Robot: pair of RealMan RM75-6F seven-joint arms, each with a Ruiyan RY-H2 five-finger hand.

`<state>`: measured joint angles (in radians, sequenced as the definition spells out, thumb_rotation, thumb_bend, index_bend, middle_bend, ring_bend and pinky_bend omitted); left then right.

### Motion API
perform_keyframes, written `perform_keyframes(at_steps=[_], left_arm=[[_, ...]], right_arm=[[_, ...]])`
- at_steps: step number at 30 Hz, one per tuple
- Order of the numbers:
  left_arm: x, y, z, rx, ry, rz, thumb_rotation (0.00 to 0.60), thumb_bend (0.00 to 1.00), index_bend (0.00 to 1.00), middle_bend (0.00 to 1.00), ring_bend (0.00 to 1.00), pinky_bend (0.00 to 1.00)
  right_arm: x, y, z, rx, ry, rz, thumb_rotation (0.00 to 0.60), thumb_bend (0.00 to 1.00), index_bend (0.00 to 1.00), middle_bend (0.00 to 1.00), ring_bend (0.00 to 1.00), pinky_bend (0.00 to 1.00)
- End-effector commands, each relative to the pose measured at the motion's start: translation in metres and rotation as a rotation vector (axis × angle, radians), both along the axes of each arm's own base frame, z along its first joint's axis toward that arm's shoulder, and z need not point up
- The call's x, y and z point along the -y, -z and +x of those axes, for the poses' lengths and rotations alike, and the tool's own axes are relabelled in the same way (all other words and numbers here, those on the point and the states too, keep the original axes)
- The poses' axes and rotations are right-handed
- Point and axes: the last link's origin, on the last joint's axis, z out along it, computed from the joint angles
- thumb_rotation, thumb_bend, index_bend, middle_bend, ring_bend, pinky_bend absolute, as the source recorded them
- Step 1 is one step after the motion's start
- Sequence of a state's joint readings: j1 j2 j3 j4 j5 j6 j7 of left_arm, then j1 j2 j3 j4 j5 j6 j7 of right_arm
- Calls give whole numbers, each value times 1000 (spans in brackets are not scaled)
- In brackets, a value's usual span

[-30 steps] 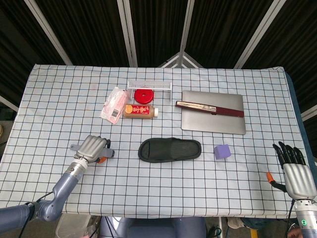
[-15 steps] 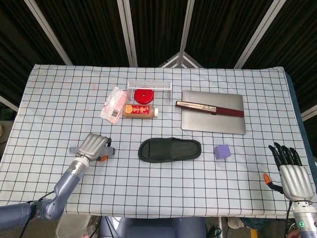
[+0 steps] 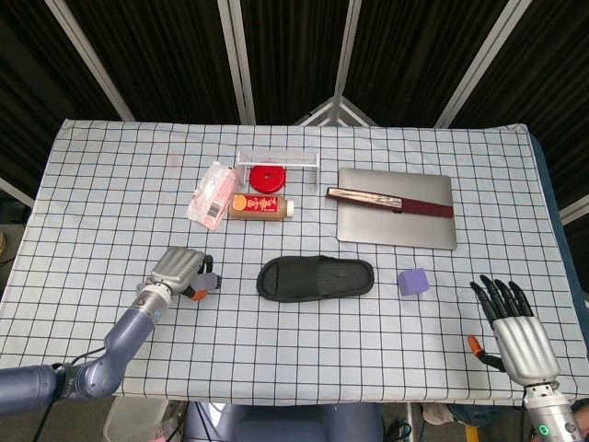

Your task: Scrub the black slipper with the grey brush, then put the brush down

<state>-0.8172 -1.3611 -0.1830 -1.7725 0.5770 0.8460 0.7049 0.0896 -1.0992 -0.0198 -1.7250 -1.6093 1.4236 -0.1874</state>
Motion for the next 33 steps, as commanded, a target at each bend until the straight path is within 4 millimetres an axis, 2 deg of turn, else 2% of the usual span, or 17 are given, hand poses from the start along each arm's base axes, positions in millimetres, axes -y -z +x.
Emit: perform_keyframes(at_steps=[1, 10, 15, 21, 28, 33], left_arm=[[-9, -10, 30, 4, -19, -69, 600, 610, 534, 614, 521, 580], [-29, -27, 85, -6, -90, -136, 600, 594, 534, 615, 521, 580], [-42, -36, 114, -72, -97, -88, 600, 575, 528, 611, 521, 578], [-47, -22, 138, -39, -162, -123, 600, 547, 529, 614, 521, 578], [-67, 0, 156, -55, -286, -109, 600, 540, 519, 609, 521, 576], [-72, 13, 164, -97, -329, -119, 600, 539, 515, 602, 519, 569]], right_arm=[[-1, 13, 12, -14, -59, 39, 524, 411, 0, 0, 0, 0], [2, 43, 44, -73, -197, 147, 524, 428, 0, 0, 0, 0], [-10, 58, 59, -98, -279, 223, 524, 462, 0, 0, 0, 0], [-22, 76, 77, -112, -395, 273, 524, 514, 0, 0, 0, 0], [-3, 104, 108, -73, -512, 335, 524, 597, 0, 0, 0, 0], [12, 123, 125, -33, -581, 369, 524, 618, 0, 0, 0, 0]])
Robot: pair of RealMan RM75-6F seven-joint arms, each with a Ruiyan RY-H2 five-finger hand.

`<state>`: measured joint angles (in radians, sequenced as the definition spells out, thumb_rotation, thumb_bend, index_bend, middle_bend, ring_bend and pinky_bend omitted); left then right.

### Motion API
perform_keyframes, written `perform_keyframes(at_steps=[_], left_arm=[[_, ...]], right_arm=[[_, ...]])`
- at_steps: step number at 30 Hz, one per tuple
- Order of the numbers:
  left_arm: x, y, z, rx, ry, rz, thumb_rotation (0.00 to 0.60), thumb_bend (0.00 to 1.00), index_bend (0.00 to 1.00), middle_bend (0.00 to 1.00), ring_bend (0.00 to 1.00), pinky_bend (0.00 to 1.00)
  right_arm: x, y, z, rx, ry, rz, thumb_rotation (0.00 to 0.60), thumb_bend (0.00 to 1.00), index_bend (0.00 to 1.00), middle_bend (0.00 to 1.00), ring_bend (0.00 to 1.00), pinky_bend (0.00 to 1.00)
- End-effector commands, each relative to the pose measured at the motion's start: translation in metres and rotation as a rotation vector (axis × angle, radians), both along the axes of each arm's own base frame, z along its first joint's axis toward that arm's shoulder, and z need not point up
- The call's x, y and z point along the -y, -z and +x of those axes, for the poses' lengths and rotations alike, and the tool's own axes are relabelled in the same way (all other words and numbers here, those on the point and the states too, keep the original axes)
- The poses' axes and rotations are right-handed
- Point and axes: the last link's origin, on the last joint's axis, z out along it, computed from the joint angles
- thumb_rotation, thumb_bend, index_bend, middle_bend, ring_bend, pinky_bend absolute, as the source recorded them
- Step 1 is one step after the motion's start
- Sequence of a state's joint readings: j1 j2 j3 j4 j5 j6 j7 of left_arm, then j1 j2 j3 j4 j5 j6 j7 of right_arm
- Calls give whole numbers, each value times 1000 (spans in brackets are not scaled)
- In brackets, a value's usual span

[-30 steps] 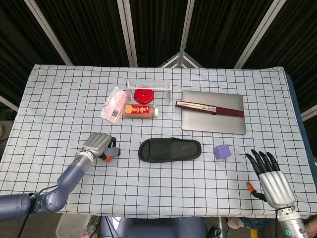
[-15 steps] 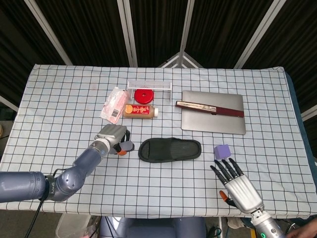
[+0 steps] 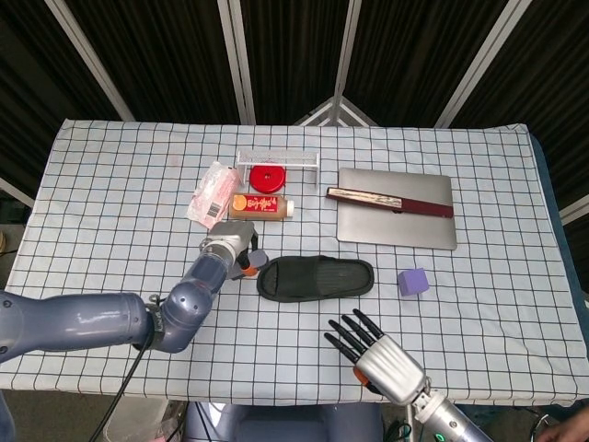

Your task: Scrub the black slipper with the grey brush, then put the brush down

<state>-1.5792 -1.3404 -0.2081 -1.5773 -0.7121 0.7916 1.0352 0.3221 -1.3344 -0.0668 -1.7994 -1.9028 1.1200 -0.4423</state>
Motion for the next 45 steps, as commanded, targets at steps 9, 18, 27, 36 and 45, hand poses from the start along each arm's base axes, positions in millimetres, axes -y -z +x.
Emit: perform_keyframes(at_steps=[9, 18, 27, 36, 45], left_arm=[[-15, 38, 29, -27, -73, -56, 600, 538, 510, 599, 518, 567], [-25, 53, 48, 39, -98, -98, 600, 539, 513, 600, 518, 567], [-35, 58, 50, 34, -152, -118, 600, 539, 512, 600, 518, 565], [-43, 62, 48, -8, -192, -125, 600, 539, 511, 600, 518, 565], [-38, 70, 59, -11, -202, -147, 600, 539, 503, 590, 511, 561]], right_arm=[[39, 38, 29, 33, -60, 80, 524, 647, 0, 0, 0, 0], [58, 67, 39, 64, -46, 132, 524, 703, 0, 11, 0, 0], [77, 87, 42, 84, -54, 149, 524, 709, 0, 71, 0, 0], [86, 106, 31, 49, -51, 191, 524, 713, 0, 93, 0, 0], [88, 120, 17, 53, -28, 211, 524, 715, 0, 99, 1, 0]])
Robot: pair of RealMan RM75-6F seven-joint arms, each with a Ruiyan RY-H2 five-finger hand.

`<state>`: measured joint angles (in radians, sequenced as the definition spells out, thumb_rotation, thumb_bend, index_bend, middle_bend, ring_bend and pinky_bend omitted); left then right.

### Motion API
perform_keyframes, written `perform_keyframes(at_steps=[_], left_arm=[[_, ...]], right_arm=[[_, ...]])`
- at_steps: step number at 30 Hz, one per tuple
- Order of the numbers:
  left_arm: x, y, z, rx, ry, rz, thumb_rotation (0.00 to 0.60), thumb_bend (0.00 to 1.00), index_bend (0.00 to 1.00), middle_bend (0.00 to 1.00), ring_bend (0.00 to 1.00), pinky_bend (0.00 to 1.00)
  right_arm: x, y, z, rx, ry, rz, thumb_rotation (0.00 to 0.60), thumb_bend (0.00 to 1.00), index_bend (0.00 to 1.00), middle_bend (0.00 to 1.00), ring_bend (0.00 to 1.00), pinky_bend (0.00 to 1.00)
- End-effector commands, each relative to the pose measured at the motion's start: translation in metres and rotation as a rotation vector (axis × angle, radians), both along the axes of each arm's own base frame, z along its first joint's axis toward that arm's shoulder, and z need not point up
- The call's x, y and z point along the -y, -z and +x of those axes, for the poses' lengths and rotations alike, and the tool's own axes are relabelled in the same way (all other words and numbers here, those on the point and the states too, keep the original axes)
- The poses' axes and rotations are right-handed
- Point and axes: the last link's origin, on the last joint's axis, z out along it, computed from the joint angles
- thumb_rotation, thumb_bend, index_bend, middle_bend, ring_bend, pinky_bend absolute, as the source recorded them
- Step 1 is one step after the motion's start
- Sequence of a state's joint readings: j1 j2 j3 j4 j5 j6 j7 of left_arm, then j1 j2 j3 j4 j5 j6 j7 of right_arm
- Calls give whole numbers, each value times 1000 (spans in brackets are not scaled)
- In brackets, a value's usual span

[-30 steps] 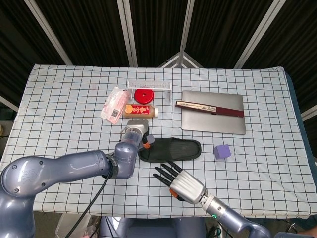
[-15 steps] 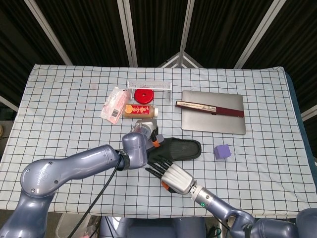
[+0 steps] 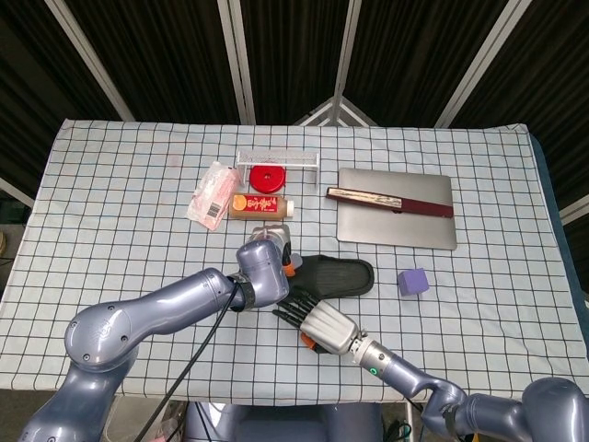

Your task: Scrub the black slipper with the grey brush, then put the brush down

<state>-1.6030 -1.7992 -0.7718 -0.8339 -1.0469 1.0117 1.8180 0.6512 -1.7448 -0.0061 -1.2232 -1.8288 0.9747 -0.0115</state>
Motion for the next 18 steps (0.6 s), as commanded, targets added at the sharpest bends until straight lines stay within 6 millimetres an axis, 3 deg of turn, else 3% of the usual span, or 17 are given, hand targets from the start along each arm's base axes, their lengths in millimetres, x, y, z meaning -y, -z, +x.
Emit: perform_keyframes(at_steps=[1, 8, 18], left_arm=[[2, 2, 5, 13, -21, -6, 600, 539, 503, 590, 511, 561], [8, 7, 22, 28, -11, -31, 600, 556, 504, 591, 511, 559], [10, 14, 21, -13, -6, -35, 600, 563, 492, 579, 501, 543]], right_arm=[[0, 4, -3, 3, 9, 5, 524, 715, 0, 99, 2, 0], [-4, 9, -6, 4, 19, 14, 524, 716, 0, 99, 2, 0], [-11, 8, -5, -1, 4, 20, 524, 715, 0, 99, 1, 0]])
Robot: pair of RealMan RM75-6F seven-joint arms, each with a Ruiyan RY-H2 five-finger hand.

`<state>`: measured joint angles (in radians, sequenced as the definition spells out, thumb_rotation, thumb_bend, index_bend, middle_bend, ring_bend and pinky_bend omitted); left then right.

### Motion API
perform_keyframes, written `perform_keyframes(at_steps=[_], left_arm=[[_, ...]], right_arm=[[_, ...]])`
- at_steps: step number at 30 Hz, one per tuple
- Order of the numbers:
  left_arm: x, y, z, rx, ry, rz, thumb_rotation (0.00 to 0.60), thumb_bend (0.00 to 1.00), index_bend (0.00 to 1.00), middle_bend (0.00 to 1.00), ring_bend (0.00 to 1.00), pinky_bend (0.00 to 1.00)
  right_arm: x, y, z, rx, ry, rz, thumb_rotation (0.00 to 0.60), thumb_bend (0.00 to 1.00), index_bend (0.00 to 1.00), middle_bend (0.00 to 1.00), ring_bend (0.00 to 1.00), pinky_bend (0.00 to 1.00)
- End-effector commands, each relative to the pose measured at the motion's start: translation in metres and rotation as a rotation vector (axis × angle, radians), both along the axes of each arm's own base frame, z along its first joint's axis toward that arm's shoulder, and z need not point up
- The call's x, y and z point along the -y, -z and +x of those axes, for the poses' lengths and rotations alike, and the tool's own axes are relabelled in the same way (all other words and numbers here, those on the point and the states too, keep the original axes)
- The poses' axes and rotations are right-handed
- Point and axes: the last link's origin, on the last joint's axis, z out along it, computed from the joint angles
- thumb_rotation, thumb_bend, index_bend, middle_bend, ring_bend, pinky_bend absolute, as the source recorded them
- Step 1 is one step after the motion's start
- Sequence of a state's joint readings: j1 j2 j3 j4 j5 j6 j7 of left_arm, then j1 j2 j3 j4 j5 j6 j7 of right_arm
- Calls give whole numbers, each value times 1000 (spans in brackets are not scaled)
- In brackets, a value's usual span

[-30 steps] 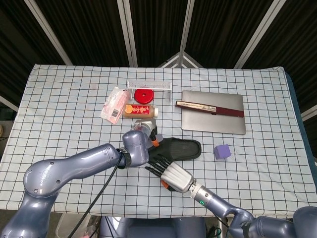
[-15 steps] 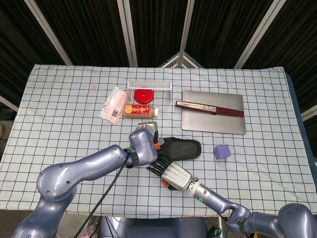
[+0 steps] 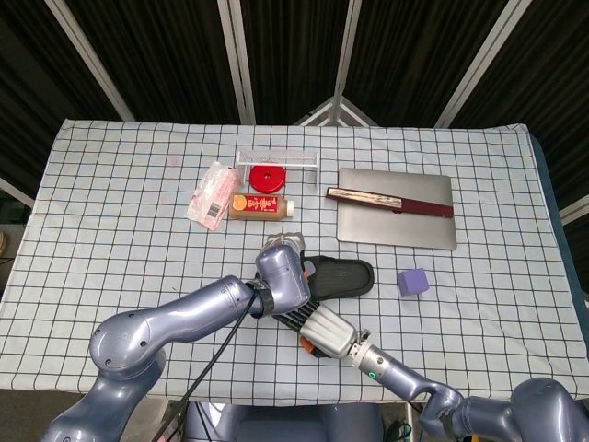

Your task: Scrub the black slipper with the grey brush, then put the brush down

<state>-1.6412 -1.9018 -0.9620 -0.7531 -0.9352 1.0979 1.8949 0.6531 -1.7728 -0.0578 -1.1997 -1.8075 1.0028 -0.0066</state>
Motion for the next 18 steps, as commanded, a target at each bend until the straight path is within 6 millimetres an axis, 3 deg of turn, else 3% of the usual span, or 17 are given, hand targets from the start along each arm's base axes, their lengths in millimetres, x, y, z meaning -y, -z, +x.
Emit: perform_keyframes(at_steps=[1, 7, 13, 18], left_arm=[[0, -2, -3, -23, -11, -7, 600, 563, 485, 573, 495, 536], [-1, -16, -18, -206, 27, -25, 600, 563, 451, 542, 472, 513], [-7, -27, -31, -250, -2, -8, 600, 564, 451, 542, 472, 513], [-10, -21, -27, -199, 9, 9, 600, 569, 458, 546, 471, 514]], right_arm=[[0, -2, 1, 0, -6, -9, 524, 715, 0, 99, 1, 0], [-1, -2, 3, -2, -13, -14, 524, 716, 0, 98, 2, 0], [-1, -3, 5, -7, -11, -17, 524, 716, 0, 97, 1, 0], [0, -2, 6, -13, -7, -19, 524, 716, 0, 98, 1, 0]])
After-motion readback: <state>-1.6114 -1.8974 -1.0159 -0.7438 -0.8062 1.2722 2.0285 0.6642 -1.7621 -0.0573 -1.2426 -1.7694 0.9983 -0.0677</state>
